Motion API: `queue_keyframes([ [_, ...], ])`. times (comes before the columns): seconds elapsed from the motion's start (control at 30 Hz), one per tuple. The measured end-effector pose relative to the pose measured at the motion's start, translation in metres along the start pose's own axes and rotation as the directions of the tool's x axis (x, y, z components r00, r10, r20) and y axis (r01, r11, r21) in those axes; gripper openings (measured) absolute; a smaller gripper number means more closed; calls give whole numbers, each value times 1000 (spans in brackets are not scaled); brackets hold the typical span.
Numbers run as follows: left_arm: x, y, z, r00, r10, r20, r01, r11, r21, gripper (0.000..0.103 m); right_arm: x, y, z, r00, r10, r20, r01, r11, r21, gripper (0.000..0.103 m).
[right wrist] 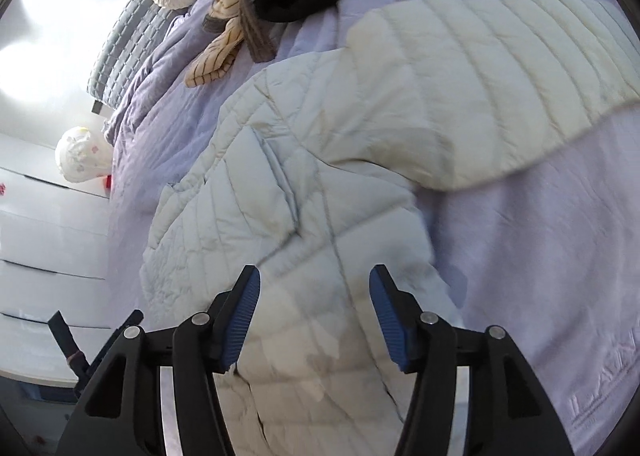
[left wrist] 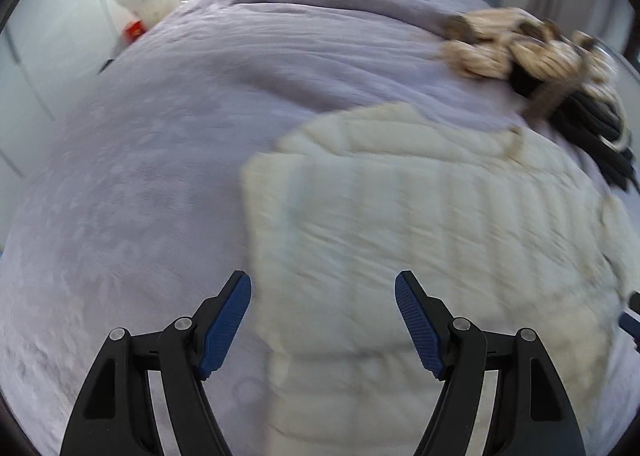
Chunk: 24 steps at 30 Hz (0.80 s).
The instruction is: Fold large clothes
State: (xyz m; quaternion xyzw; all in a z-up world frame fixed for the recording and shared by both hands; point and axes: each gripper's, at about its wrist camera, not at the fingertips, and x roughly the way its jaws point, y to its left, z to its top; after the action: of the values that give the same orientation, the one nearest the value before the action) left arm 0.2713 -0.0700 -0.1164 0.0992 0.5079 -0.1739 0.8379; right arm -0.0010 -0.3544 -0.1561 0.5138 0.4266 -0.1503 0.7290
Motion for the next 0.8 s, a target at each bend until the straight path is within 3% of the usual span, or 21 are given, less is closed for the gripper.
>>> queue_keyframes([
  [0.03,-3,-9,-3,1000,-13,-9,14,1000,10,81,-5,-5,-2,1000,0,2,0,1000,8,63],
  [0.07,-5,-18,-6,1000,-28,-15,28,999,18,95,-9,-11,-4,1000,-4,4,3,1000,18,67],
  [0.1,-9,-28,-9,999,-40,-10,40,999,26,101,-14,-19,-6,1000,-5,8,5,999,33,68],
  [0.23,-19,-67,-18,996,-80,-28,82,994,78,101,-31,-43,-9,1000,-4,24,2,997,83,69],
  [0.4,-26,-112,-29,990,-122,-77,131,983,126,101,-51,-67,-10,998,3,63,-11,992,125,78],
  [0.57,-32,-153,-39,986,-138,-89,152,971,183,101,-66,-89,-9,995,18,100,-34,986,162,82],
  [0.63,-30,-170,-44,984,-149,-100,167,964,208,101,-69,-101,-7,995,24,101,-42,983,181,91],
  [0.8,-23,-202,-54,982,-143,-122,171,951,258,101,-77,-130,-5,993,22,117,-50,971,235,92],
])
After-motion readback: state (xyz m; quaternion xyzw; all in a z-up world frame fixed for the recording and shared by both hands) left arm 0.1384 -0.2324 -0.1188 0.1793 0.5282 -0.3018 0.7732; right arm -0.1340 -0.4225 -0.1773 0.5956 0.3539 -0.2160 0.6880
